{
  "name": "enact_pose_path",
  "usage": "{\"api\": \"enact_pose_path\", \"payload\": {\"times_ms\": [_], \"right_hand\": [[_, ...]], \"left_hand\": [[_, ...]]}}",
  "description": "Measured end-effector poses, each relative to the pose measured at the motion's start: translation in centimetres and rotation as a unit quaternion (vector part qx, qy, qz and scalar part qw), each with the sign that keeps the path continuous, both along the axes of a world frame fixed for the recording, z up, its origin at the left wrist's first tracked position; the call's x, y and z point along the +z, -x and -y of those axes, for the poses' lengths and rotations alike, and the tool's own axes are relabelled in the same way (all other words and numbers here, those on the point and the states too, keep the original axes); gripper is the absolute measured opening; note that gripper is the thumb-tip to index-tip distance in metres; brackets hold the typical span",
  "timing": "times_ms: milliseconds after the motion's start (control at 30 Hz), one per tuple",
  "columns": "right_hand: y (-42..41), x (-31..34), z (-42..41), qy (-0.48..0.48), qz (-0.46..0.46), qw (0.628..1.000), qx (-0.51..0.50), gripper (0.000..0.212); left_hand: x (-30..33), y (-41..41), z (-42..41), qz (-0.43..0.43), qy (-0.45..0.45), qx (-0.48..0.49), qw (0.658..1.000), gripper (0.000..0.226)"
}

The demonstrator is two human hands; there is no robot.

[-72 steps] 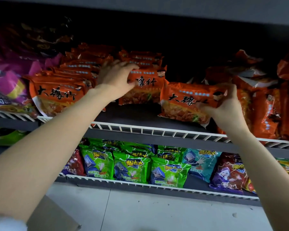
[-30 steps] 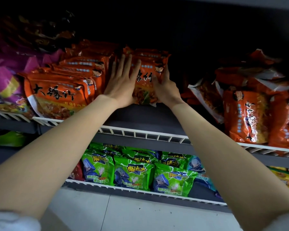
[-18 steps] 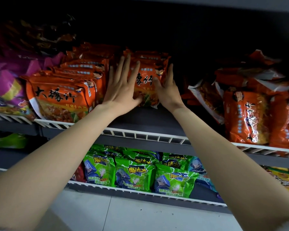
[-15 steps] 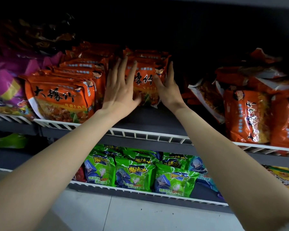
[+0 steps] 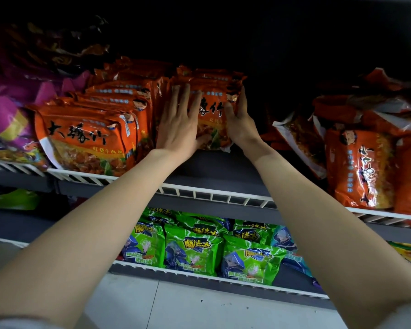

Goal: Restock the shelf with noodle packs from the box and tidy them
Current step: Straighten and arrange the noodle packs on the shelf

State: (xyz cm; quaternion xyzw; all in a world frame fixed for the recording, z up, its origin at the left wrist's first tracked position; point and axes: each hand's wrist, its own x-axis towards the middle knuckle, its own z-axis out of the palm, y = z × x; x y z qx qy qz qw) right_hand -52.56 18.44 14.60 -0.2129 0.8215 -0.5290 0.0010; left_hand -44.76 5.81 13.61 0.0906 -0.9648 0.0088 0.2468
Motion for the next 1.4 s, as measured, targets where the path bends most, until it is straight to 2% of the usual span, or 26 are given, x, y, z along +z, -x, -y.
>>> {"api": "enact_pose_path", "payload": {"times_ms": [167,300,567,733,800,900,1000,1067,1133,1200,1300,1400], "right_hand": [[-0.4,-0.7,-1.1,0.014,-0.019,1.000,0.019,0.079],[-1.4,-0.9,-1.6,-0.026,-0.080,0.996,0.022,0.096],[-2.1,-0.3,-1.6,-0.055,-0.124,0.991,-0.003,0.094],[-3.1,-0.4,-2.1,-0.044,-0.109,0.992,-0.040,0.092],[-4.2,-0.2,-2.7,-0.038,-0.116,0.992,-0.046,0.088],[-6.9,0.3,-5.0,-0.080,-0.205,0.973,-0.074,0.067],[-9.4,0.8,-9.2,-0.165,-0.278,0.940,-0.107,0.039],[-10.8,0.7,-12.7,-0.184,-0.299,0.929,-0.118,0.028],[-11.7,0.7,-16.5,-0.195,-0.314,0.918,-0.142,0.024],[-12.1,0.5,-20.3,-0.222,-0.327,0.901,-0.179,0.025],[-12.2,0.0,-24.8,-0.284,-0.334,0.870,-0.227,0.032],[-11.5,-0.1,-27.4,-0.332,-0.318,0.848,-0.263,0.038]], "left_hand": [[-0.1,-0.1,-0.3,-0.005,-0.017,-0.010,1.000,0.095],[0.1,-0.6,-0.3,-0.001,-0.043,-0.016,0.999,0.099],[1.5,-1.7,-1.0,-0.027,-0.084,-0.027,0.996,0.098],[1.8,-2.4,-1.3,-0.034,-0.101,-0.035,0.994,0.092],[1.8,-3.3,-1.8,-0.064,-0.113,-0.033,0.991,0.082],[2.4,-5.6,-3.5,-0.131,-0.131,-0.010,0.983,0.058],[3.7,-7.9,-6.6,-0.148,-0.235,-0.041,0.960,0.034],[4.0,-8.5,-9.2,-0.130,-0.329,-0.092,0.931,0.027],[4.1,-8.2,-12.1,-0.092,-0.411,-0.149,0.895,0.032],[3.9,-7.1,-15.0,-0.033,-0.455,-0.192,0.869,0.046],[3.4,-4.7,-19.1,0.087,-0.467,-0.205,0.856,0.078],[3.2,-2.7,-22.3,0.133,-0.461,-0.203,0.853,0.093]]}}
